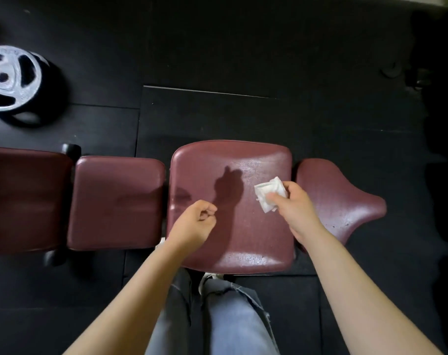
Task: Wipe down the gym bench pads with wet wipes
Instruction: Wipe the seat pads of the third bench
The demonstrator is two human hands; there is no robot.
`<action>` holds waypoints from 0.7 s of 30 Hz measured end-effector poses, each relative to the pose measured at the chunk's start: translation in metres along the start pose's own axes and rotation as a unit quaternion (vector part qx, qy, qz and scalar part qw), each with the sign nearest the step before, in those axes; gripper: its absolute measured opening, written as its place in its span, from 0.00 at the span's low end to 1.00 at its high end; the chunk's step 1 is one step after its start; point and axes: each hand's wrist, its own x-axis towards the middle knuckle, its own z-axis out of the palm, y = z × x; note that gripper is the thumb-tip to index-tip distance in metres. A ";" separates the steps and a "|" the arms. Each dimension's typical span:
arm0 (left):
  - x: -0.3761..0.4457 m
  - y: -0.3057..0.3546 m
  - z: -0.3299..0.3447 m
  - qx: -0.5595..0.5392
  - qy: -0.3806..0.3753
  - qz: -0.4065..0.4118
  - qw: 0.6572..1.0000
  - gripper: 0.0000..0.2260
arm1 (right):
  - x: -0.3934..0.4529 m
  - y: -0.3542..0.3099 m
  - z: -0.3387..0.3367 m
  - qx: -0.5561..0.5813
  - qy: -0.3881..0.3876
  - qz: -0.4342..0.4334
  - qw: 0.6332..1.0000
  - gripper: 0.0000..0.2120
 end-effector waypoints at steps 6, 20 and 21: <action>0.030 -0.019 -0.027 0.104 0.029 0.001 0.994 0.11 | 0.094 0.001 -0.019 -0.199 0.171 -0.059 0.963 0.11; 0.081 -0.038 -0.065 0.102 0.031 -0.057 0.993 0.23 | 0.153 -0.015 0.148 -0.286 0.185 -0.243 0.909 0.14; 0.084 -0.038 -0.068 0.098 0.023 -0.066 0.993 0.22 | 0.145 -0.020 0.176 -0.309 0.129 -0.307 0.891 0.14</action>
